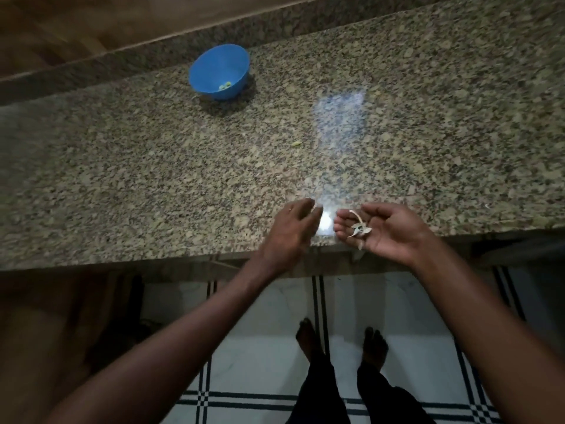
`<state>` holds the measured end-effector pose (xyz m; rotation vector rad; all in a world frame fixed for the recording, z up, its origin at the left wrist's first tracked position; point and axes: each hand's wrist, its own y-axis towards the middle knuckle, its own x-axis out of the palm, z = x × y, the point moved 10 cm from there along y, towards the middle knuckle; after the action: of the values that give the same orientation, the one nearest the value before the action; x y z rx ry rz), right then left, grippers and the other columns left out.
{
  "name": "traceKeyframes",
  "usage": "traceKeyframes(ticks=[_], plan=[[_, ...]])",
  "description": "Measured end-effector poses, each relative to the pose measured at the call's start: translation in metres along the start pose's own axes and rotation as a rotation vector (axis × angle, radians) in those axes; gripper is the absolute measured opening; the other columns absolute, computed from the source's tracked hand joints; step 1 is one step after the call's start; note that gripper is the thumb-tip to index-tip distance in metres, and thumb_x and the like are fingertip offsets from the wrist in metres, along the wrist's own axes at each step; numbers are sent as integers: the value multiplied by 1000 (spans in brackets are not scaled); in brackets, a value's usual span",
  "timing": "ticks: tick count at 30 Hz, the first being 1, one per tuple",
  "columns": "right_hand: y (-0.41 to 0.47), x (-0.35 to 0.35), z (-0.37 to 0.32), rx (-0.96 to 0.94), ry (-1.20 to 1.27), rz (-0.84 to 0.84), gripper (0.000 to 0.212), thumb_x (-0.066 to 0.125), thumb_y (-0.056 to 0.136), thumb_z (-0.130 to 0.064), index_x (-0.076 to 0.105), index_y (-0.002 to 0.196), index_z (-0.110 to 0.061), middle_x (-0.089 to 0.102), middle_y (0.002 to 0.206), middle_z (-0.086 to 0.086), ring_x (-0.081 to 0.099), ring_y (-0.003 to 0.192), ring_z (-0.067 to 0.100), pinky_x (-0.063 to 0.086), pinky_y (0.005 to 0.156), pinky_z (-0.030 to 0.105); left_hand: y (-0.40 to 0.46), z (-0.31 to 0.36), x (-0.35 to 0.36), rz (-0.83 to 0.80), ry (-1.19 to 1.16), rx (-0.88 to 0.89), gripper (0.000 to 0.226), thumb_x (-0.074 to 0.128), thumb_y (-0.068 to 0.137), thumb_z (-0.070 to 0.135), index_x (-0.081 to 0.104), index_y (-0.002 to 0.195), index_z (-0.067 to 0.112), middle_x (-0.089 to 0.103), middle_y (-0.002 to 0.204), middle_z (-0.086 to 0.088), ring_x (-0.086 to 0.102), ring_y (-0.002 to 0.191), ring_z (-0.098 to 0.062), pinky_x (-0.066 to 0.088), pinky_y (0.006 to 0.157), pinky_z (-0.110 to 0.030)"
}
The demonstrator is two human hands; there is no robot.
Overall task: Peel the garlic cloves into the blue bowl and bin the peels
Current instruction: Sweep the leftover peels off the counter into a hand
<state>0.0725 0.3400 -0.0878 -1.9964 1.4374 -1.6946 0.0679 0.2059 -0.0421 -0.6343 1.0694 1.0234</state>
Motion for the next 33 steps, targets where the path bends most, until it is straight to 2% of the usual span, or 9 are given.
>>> traceKeyframes(ticks=[4, 9, 13, 17, 20, 22, 25, 28, 33], plan=[[-3, 12, 47, 123, -44, -90, 52, 35, 100, -19, 73, 101, 17, 71, 107, 32, 73, 95, 41, 61, 88, 48, -2, -20, -30, -64, -84, -91, 19, 71, 89, 12, 79, 106, 9, 71, 113, -11, 66, 98, -27, 57, 83, -42], [3, 10, 109, 273, -9, -126, 53, 35, 98, -19, 67, 112, 20, 68, 113, 36, 72, 99, 42, 60, 91, 49, 46, -17, -36, 44, -27, -132, 32, 58, 100, 10, 67, 131, 5, 59, 133, -20, 55, 118, -31, 51, 99, -43], [19, -6, 138, 316, 61, -94, 53, 32, 97, -16, 66, 111, 23, 66, 115, 39, 72, 98, 46, 60, 88, 53, 71, 2, -13, 71, 14, -88, 32, 47, 104, 16, 67, 126, 6, 58, 127, -16, 53, 113, -26, 53, 96, -46], [41, -19, 144, 276, 207, -52, 50, 35, 90, -11, 64, 108, 26, 63, 119, 40, 70, 99, 52, 55, 84, 64, 34, 33, 8, -107, 1, 147, 41, 56, 94, 23, 66, 131, 8, 61, 132, -14, 54, 116, -25, 52, 96, -32], [60, -23, 136, 223, 300, -29, 54, 31, 100, -17, 64, 106, 26, 65, 115, 40, 72, 94, 51, 56, 77, 66, 3, 20, 1, -190, 29, 178, 37, 53, 94, 27, 74, 119, 10, 68, 123, -10, 63, 107, -19, 58, 90, -28], [72, -25, 130, 187, 330, -29, 64, 26, 105, -23, 69, 100, 24, 67, 113, 38, 73, 91, 50, 56, 77, 66, -2, 3, -13, -195, 35, 133, 28, 55, 95, 20, 78, 108, 10, 72, 115, -9, 68, 98, -18, 62, 84, -32], [82, -24, 131, 164, 345, -43, 68, 24, 107, -29, 70, 102, 22, 68, 113, 37, 73, 91, 49, 55, 79, 64, 15, -4, -24, -154, -8, 70, 24, 65, 96, 8, 75, 117, 12, 69, 125, -10, 63, 108, -16, 54, 95, -27], [85, -30, 130, 104, 268, -25, 62, 33, 106, -34, 69, 109, 15, 69, 112, 35, 74, 93, 43, 61, 80, 57, 41, 31, -6, -137, -49, 158, 34, 70, 94, 12, 71, 128, 18, 63, 137, -6, 55, 119, -15, 47, 98, -25], [83, -35, 118, 3, 173, -49, 42, 53, 92, -32, 78, 97, 1, 74, 108, 25, 72, 98, 40, 60, 82, 54, 30, 65, 21, -177, -73, 322, 28, 70, 95, 15, 74, 122, 13, 71, 122, -8, 62, 108, -22, 51, 85, -31]])
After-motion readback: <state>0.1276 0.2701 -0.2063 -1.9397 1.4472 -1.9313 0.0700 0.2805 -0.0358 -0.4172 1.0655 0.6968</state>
